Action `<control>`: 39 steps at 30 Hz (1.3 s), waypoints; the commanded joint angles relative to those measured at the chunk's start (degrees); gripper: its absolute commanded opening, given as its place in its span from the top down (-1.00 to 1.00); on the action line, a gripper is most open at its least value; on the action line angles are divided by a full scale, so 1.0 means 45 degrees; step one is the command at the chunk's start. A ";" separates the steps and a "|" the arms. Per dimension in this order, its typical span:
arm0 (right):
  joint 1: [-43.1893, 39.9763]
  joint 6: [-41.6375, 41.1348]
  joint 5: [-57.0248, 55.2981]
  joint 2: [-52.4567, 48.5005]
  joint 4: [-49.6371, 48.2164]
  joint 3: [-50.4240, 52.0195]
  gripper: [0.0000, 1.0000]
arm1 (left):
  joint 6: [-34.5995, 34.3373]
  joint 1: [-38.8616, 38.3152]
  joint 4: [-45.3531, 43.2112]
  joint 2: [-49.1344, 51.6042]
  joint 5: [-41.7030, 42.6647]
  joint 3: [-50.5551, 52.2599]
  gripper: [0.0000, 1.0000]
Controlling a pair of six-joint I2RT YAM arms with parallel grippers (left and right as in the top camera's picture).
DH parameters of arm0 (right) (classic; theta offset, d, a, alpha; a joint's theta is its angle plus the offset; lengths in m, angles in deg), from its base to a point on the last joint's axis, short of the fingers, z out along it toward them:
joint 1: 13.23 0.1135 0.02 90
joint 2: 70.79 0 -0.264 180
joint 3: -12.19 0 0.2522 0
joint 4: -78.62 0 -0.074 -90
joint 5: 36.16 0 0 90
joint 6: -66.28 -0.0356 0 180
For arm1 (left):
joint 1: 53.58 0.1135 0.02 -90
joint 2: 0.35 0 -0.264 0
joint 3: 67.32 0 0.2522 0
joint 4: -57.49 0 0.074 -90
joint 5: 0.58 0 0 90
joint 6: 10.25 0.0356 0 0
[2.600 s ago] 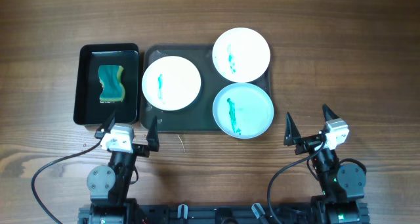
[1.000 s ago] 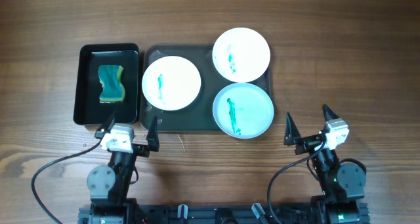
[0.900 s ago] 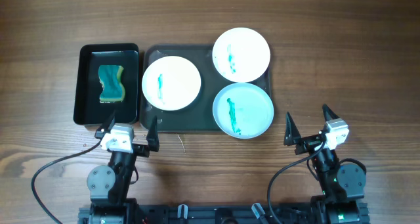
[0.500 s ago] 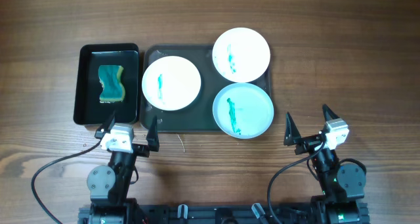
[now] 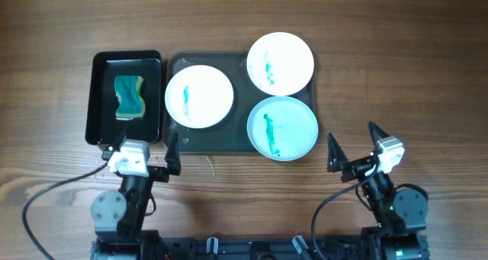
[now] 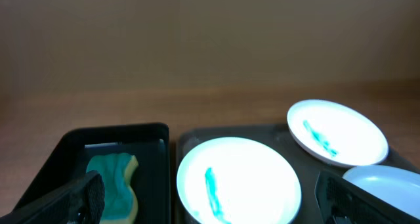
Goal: Clean dirty plates on tray and stack at the side
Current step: 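Move the right gripper to the rim of the left white plate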
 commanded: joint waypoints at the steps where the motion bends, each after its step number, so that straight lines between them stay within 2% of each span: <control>1: 0.0087 -0.0175 0.0495 -0.1277 0.0481 -0.1768 -0.99 | -0.0044 0.0078 0.0869 0.1447 -0.0146 -0.1700 -1.00; 8: 0.0087 0.0476 0.0835 -0.5523 0.2754 -0.5586 -0.99 | -0.0131 0.0083 0.3429 0.4478 -0.0155 -0.4983 -1.00; 18: 0.0087 0.0476 0.1078 -1.1570 0.7563 -1.1492 -0.99 | -0.0146 0.0083 0.7728 0.9432 -0.0146 -0.9617 -1.00; 23: 0.0087 0.0471 0.1749 -1.4086 1.0428 -1.4348 -1.00 | -0.1418 0.0083 1.0720 1.2590 0.0151 -1.2803 -1.00; 26: 0.0087 0.0471 0.1831 -1.5125 1.1846 -1.5611 -1.00 | -0.1428 0.0083 1.1978 1.4066 0.0855 -1.4324 -1.00; 31: 0.0087 0.0272 0.1894 -1.5795 1.1686 -1.6053 -0.99 | -0.1428 0.0078 1.2390 1.5339 0.1904 -1.5203 -1.00; 34: 0.0087 -0.0850 0.2040 -1.5941 1.1390 -1.6053 -0.99 | -0.1428 0.0078 1.2128 1.5674 0.2123 -1.5203 -1.00; 39: 0.0092 -0.0670 0.2633 -1.6252 1.1103 -1.6053 -0.99 | -0.1433 0.0058 1.2157 1.5863 0.2229 -1.5203 -1.00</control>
